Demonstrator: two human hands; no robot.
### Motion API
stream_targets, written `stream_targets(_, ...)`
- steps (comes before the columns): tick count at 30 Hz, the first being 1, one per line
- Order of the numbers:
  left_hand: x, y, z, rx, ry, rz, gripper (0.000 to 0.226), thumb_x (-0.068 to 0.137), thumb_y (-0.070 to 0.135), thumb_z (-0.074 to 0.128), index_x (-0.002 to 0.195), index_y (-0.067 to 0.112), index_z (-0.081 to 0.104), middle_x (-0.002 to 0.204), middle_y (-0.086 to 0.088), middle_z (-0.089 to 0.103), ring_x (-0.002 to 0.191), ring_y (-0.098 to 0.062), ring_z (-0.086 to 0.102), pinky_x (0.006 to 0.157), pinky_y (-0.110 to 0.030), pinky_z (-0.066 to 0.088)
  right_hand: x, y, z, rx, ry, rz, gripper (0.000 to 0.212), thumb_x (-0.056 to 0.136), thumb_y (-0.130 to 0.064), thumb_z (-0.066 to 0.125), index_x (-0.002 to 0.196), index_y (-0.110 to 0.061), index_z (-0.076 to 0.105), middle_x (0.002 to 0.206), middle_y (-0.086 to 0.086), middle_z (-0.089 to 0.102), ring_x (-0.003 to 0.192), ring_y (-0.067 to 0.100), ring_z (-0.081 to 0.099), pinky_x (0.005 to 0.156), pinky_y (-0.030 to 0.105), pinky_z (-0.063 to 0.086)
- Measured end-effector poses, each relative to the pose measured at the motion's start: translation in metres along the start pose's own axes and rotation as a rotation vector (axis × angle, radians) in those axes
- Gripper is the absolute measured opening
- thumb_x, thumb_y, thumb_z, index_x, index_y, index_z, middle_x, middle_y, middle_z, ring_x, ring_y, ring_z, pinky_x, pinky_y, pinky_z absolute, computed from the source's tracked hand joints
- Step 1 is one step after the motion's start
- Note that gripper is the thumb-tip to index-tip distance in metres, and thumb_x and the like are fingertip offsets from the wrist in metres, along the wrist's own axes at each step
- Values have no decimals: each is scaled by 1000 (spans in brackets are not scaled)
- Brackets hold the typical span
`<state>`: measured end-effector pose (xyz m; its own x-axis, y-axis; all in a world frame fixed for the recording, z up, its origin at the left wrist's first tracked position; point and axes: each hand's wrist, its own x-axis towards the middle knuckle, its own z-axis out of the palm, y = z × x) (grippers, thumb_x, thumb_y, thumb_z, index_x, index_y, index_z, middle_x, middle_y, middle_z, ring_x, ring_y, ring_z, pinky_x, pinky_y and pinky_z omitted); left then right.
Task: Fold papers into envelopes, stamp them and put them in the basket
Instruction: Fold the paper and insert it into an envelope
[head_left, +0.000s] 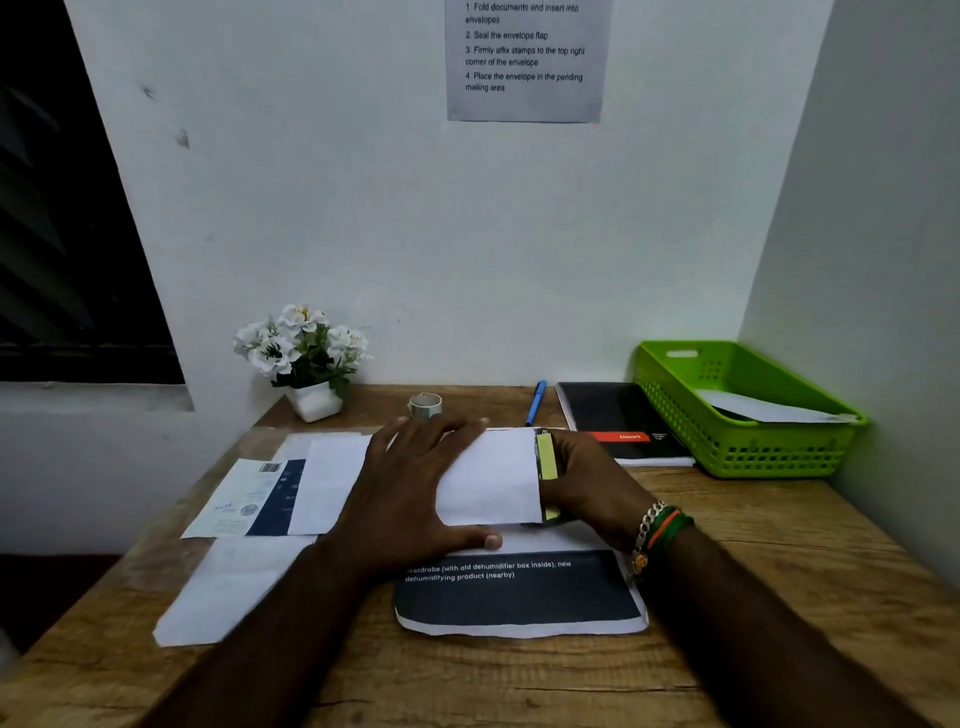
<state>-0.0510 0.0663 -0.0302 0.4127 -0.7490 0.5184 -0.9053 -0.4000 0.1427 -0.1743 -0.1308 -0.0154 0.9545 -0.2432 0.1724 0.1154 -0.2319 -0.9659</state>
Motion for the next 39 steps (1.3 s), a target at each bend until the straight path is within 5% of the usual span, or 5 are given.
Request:
stream_targets(9,2,-9,1,-3,77,-45,105,56,95,62,145,41,49,146,15,50,137,-11,44,120,-41,28,5,3,-3,-59,73,-7,32,84,-2,79,113,-15,75,102,6,79,91,24,76,77,44,63)
stream_targets(13,1,-19,-5,-23,180,-53,96,52,89,72,134,40,57,132,15,58,123,-15,56,105,-50,42,8,8,-22,-263,389,-56,7,91,-27,74,96,-22,74,83,3,76,73,16,71,72,50,62)
stream_targets(21,-4,-36,-4,-31,175,-145,105,50,86,73,142,46,42,142,17,48,132,-12,45,116,-56,34,8,36,-48,-935,121,78,74,67,-67,79,131,-34,61,130,-11,61,127,11,49,111,36,43)
stream_targets(32,-2,-42,0,-24,226,-187,107,51,79,81,144,43,41,142,14,47,133,-15,44,116,-52,34,9,18,-68,-401,374,-22,21,75,-4,82,82,-21,72,88,12,72,78,17,62,72,31,48)
stream_targets(39,1,-47,1,29,222,-250,110,54,80,80,148,37,43,148,10,44,137,-18,41,120,-49,27,-5,-1,-100,47,733,-95,16,79,-10,83,89,-20,77,104,9,76,96,28,69,89,42,55)
